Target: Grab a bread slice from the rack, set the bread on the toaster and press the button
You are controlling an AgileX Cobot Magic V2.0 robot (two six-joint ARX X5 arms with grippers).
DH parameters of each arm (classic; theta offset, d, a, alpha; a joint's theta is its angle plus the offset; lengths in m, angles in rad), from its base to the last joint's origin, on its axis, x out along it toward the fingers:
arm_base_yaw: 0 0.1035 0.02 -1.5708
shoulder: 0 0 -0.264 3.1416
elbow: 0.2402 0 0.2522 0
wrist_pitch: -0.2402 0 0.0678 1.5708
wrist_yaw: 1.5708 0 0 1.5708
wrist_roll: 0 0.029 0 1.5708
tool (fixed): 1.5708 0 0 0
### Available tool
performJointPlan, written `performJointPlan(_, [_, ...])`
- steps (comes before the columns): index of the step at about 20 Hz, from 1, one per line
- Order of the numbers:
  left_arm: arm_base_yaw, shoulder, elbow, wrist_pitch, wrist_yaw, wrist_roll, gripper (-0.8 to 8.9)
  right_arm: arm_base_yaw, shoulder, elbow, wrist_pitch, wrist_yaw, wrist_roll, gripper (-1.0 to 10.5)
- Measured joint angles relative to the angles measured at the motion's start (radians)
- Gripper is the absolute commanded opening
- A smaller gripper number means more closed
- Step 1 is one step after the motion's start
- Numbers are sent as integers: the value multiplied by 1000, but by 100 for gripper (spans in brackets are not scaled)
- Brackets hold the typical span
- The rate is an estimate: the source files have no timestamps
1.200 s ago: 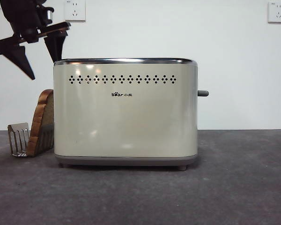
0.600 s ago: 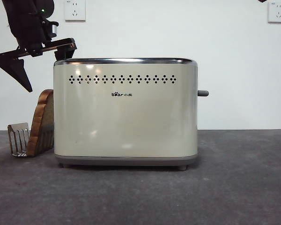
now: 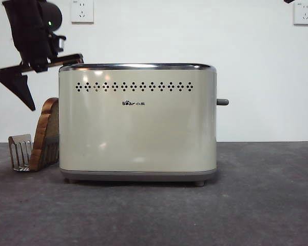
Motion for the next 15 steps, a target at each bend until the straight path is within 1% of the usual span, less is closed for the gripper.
performJointPlan(2, [-1, 13, 0, 0, 0, 0, 240, 0, 0, 0, -5, 0, 0, 0])
performJointPlan(5, [-4, 13, 0, 12, 0, 0, 57, 0, 1, 0, -22, 14, -1, 1])
performJointPlan(6, [-5, 13, 0, 16, 0, 0, 15, 0, 1, 0, -22, 24, -1, 0])
performJointPlan(7, [-7, 13, 0, 17, 0, 1, -4, 0, 2, 0, -23, 33, -1, 0])
performJointPlan(15, [-15, 13, 0, 25, -1, 24, -5, 0, 6, 0, -33, 42, -1, 0])
